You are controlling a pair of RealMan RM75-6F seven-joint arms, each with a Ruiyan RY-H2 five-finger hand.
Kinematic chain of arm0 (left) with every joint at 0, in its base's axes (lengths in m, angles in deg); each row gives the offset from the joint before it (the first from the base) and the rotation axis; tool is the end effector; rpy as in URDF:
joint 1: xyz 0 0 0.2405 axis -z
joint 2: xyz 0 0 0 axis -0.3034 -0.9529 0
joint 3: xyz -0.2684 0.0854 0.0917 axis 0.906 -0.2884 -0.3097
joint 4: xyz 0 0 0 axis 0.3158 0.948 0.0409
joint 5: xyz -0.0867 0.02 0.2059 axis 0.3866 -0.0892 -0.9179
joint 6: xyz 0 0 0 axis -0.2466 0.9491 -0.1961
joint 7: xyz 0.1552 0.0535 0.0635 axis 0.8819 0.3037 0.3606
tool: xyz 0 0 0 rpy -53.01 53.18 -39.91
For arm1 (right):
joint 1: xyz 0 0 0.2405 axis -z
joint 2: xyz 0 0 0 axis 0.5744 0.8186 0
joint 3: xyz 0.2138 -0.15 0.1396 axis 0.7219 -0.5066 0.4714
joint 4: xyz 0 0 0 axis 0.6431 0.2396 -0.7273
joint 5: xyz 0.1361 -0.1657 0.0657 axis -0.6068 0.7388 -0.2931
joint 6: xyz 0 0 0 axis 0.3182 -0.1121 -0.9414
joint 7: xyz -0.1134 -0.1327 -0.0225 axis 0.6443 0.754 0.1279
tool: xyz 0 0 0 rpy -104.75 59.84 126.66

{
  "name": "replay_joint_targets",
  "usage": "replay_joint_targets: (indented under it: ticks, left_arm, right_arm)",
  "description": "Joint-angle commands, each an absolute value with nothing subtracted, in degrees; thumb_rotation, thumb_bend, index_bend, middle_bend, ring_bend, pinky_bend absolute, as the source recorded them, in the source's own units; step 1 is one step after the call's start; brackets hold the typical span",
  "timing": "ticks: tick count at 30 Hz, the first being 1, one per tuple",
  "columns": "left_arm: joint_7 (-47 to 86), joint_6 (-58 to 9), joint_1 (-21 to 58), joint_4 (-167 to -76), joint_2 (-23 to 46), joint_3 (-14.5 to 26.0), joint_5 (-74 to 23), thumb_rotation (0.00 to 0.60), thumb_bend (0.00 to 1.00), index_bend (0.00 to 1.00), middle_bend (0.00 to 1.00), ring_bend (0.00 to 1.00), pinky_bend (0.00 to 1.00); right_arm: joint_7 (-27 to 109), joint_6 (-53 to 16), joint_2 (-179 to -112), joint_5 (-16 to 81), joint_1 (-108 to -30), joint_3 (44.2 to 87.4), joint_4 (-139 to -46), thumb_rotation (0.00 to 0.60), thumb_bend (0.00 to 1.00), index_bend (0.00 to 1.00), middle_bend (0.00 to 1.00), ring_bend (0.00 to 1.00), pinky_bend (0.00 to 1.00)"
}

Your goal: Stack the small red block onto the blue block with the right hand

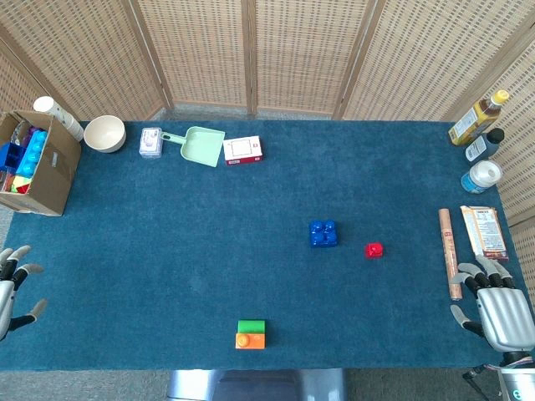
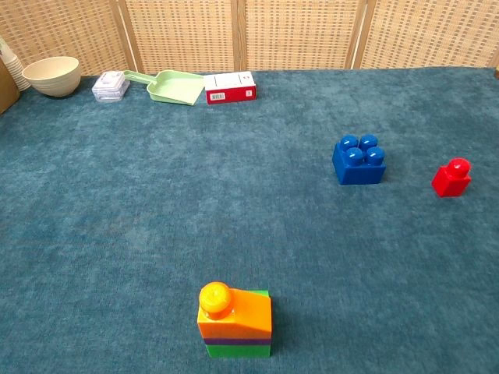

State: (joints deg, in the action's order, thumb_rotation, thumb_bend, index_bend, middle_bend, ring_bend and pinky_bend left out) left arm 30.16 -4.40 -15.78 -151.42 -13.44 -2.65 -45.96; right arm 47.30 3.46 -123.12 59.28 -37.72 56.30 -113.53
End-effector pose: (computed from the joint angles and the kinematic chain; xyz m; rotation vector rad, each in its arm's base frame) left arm -0.3490 0.1840 0.1749 -1.3767 -0.9286 -0.6968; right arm -0.3443 -0.1948 0.1683 1.4578 -0.8500 0.8373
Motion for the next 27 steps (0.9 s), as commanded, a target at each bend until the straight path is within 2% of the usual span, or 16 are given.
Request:
replay_joint_targets:
  ticks: [1,15,21,27]
  left_arm:
    - [30.20,-4.59,-15.74,-151.35,-13.33,-2.66,-45.90,0.600,0.31,0.34,0.14,0.13,0.00]
    - [27.98,-2.62,-16.85,-150.27,-12.93,-2.97,-48.01,0.600,0.31,0.35,0.15,0.13,0.00]
    - [27.35,-1.78,-16.72,-150.68,-13.68,-3.11,-50.59,0.600,0.31,0.36,0.16,0.13,0.00]
    - [27.66,-2.47,-16.54,-151.50,-13.85,-3.45,-51.11,0.600,0.31,0.37,0.16,0.14,0.00]
  right_arm:
    - [47.37,3.37,-123.13,59.21,-37.73,56.31,-113.55,0.600,0.24,0.39,0.29,0.12,0.17]
    - [48.64,3.72,-123.32,59.36,-37.41,56.33,-114.78,0.600,0.24,0.39,0.29,0.17,0.22]
    - [50.78,0.37,-123.47,60.19,-39.41,56.11,-117.96,0.600,0.24,0.39,0.29,0.17,0.22]
    - [55.26,-4.60,-125.32,58.45,-43.09,57.83,-119.55,0.600,0.24,0.36,0.29,0.17,0.22]
